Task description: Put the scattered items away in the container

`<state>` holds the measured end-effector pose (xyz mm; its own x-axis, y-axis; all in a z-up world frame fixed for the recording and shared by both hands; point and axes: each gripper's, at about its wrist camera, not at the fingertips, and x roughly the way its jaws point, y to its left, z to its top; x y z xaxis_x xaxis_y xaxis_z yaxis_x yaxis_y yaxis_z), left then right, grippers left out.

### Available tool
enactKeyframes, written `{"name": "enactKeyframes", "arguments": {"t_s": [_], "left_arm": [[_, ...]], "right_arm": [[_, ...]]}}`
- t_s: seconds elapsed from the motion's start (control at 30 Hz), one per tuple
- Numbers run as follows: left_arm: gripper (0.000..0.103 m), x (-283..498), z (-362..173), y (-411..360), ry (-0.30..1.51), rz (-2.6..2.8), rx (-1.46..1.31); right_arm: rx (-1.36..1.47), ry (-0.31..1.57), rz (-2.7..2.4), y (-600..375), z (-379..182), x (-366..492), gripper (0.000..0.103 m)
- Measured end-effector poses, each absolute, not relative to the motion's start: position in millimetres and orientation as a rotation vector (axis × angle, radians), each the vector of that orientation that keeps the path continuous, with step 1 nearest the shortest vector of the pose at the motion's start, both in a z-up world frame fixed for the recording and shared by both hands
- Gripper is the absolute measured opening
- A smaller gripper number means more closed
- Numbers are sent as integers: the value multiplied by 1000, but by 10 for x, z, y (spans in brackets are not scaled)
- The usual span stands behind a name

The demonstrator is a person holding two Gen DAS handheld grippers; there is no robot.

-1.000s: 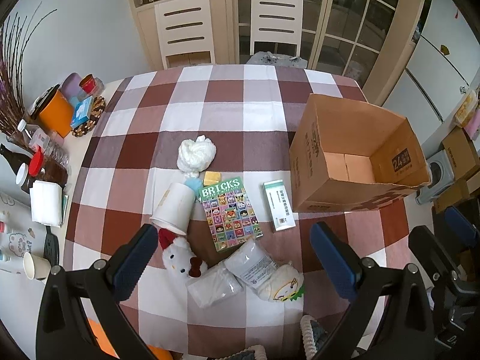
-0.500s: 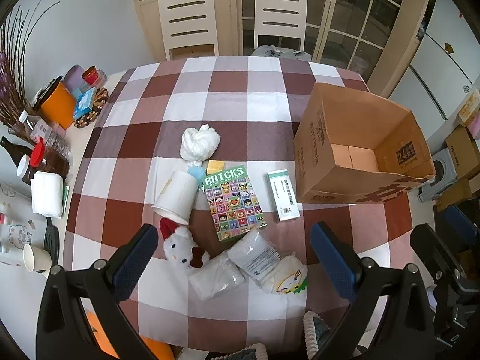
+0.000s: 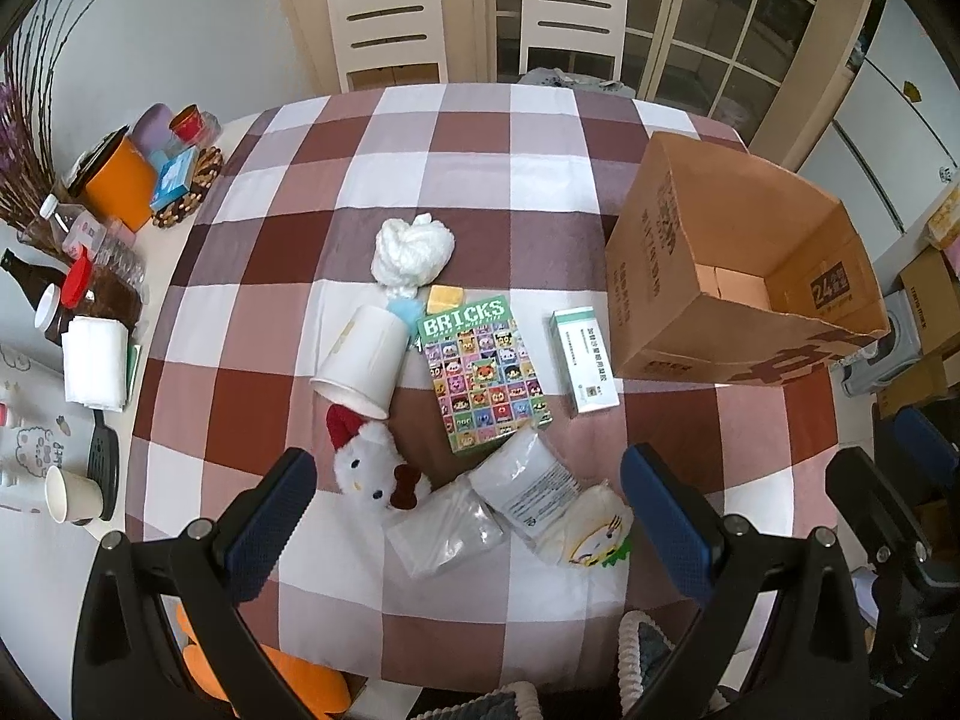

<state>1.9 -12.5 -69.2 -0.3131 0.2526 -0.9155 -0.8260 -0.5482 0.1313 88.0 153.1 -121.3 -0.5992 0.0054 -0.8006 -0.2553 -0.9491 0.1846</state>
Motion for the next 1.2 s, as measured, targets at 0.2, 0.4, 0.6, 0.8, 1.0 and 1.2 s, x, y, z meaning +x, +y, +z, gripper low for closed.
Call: {"name": "enactKeyframes", "arguments": {"t_s": [0.2,0.4,0.6,0.8,1.0,1.2], "left_arm": [[102,10,-710,-162,824,1874,-1167],[103,-100,-899,-242,849,1780,-1208],[103,-478,-1379,-605,925,1770,-1266],[102,-844,-1871,-1159,961,1768,-1339],[102,-768,-2048,-1355,957,1702,-1299],[102,-381,-2218,-1250,1048,1537,-1025]], "right_arm": [[-1339,418,2649,1490,-1222,873,103],[-1390,360,2653,1410,-1342,861,103],[-1553,218,2660,1296,-1898,884,103],[-1773,156,2700,1010,-2551,920,103],[-1787,-119,2806,577,-2940,791,102],[-1763,-184,2615,778,-3190,710,98]]}}
